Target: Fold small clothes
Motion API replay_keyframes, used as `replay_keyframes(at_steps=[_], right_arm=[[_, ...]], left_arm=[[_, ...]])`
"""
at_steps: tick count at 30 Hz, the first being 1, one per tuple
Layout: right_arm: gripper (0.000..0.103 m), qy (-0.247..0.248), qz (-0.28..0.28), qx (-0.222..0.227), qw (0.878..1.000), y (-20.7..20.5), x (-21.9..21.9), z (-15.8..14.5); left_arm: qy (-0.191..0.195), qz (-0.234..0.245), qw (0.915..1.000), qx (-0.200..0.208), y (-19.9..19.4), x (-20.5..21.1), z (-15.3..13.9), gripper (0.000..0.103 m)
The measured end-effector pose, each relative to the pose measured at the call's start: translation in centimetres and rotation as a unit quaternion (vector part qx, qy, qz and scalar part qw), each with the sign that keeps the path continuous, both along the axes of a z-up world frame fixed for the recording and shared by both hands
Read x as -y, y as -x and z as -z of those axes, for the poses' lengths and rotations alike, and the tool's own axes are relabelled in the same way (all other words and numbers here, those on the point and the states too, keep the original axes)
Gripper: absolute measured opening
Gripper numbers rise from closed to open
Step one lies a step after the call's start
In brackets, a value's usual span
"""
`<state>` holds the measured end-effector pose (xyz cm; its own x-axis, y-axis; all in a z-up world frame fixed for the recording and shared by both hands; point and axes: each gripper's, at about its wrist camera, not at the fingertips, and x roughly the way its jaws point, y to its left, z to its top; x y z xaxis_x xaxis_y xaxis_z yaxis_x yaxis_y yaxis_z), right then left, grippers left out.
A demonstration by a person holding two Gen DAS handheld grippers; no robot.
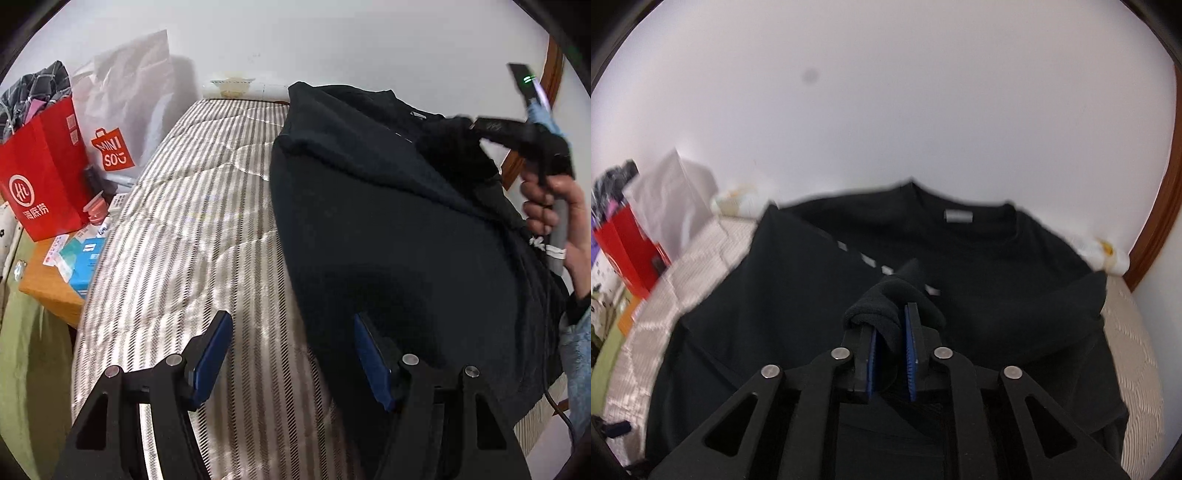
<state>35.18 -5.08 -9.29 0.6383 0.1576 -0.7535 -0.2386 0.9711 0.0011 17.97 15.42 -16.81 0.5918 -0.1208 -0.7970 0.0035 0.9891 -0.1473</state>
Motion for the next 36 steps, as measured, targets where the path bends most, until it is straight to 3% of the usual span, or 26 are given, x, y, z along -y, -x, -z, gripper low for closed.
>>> replay_keyframes(at_steps=[2, 4, 5, 8, 13, 19, 23, 28, 29, 31, 33, 36], right_arm=[[0.035, -0.007, 0.011, -0.008, 1.000, 0.1, 0.9, 0.9], [0.080, -0.013, 0.023, -0.028, 0.999, 0.3, 1.8, 1.7], [0.083, -0.016, 0.019, -0.043, 0.999, 0.4, 2.2, 2.3], [0.083, -0.005, 0.001, -0.076, 0.997, 1.5, 3.2, 3.5], [0.084, -0.011, -0.008, -0.094, 0.995, 5.2, 5.7, 3.5], [0.084, 0.022, -0.034, -0.040, 0.998, 10.2, 8.3, 1.7], [0.084, 0.000, 0.019, -0.034, 0.999, 11.2, 13.1, 1.6], [0.083, -0.022, 0.095, -0.041, 0.994, 11.4, 19.0, 3.6], [0.081, -0.028, 0.100, -0.044, 0.994, 11.4, 19.9, 4.3], [0.058, -0.029, 0.112, -0.055, 0.992, 11.4, 21.0, 5.4], [0.047, -0.034, 0.119, -0.064, 0.990, 11.4, 22.0, 6.4], [0.042, -0.058, 0.132, -0.090, 0.985, 11.2, 23.1, 8.0]], left_arm=[[0.002, -0.002, 1.0000, -0.001, 0.2, -0.2, -0.1, 0.065], [0.007, -0.003, 1.0000, -0.002, 0.1, -0.2, -0.3, 0.065], [0.008, 0.000, 1.0000, -0.001, 0.0, 0.0, -0.5, 0.065], [0.005, 0.009, 0.9999, 0.003, -0.2, 0.9, -1.0, 0.065], [0.001, 0.032, 0.9995, 0.005, -1.2, 3.5, -1.8, 0.065], [-0.018, 0.063, 0.9978, 0.013, -2.8, 8.3, -2.9, 0.066], [-0.040, 0.082, 0.9957, 0.015, -4.9, 11.9, -3.7, 0.066], [-0.058, 0.111, 0.9918, 0.027, -8.1, 16.9, -4.7, 0.066], [-0.062, 0.116, 0.9909, 0.031, -8.8, 17.9, -4.8, 0.066], [-0.064, 0.123, 0.9896, 0.039, -10.2, 20.2, -4.6, 0.066], [-0.071, 0.126, 0.9885, 0.046, -11.5, 21.7, -4.3, 0.066], [-0.088, 0.135, 0.9855, 0.052, -13.4, 23.9, -3.5, 0.066]])
